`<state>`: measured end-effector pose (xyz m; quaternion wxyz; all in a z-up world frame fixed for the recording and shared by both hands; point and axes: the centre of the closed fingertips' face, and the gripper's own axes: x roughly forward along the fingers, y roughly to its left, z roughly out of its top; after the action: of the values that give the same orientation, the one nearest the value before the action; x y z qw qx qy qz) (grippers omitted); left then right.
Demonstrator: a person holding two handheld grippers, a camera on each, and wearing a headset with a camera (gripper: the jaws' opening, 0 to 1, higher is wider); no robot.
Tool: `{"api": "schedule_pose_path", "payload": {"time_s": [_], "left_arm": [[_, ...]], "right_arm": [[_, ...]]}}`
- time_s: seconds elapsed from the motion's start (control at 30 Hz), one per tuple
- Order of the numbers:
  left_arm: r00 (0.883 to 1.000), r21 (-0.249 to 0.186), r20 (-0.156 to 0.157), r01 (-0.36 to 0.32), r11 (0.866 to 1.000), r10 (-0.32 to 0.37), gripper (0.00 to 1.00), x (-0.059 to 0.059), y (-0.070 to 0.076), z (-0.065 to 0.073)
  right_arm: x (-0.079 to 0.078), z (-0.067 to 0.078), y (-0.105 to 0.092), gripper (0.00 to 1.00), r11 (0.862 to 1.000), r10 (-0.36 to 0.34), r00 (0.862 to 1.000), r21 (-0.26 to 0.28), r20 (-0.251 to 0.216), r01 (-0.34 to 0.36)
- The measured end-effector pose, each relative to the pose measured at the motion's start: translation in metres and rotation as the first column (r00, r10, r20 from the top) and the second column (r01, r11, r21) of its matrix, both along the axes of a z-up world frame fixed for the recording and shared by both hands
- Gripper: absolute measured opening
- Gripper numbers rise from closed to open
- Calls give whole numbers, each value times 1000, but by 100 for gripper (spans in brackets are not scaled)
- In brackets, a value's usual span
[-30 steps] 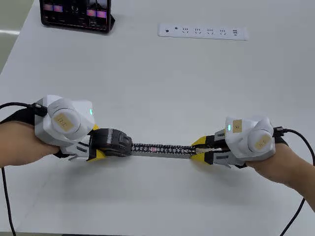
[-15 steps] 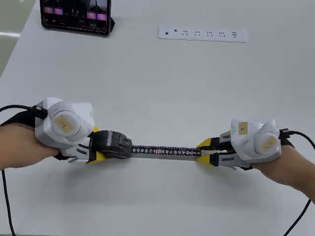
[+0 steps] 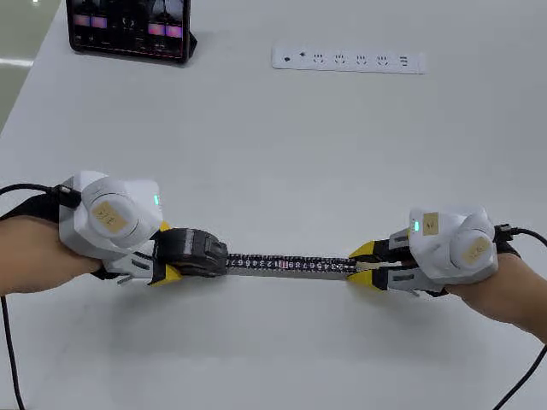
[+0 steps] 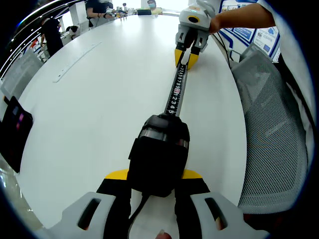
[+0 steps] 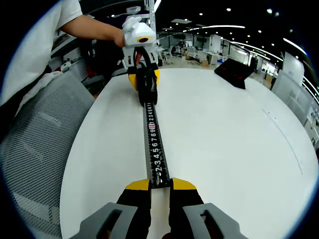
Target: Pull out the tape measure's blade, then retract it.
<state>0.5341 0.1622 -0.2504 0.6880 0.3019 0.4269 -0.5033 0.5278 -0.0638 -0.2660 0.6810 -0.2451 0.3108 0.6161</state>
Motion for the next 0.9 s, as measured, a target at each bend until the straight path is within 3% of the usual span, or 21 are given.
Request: {"api": "schedule_pose_path", "payload": {"time_s": [0.9], "left_arm": [[1000,2,-1,1,1000,-1,29,-1,-1,1]], "right_arm": [[-1,0,-33,9,999,-12,1000,-46,-5,12]]}}
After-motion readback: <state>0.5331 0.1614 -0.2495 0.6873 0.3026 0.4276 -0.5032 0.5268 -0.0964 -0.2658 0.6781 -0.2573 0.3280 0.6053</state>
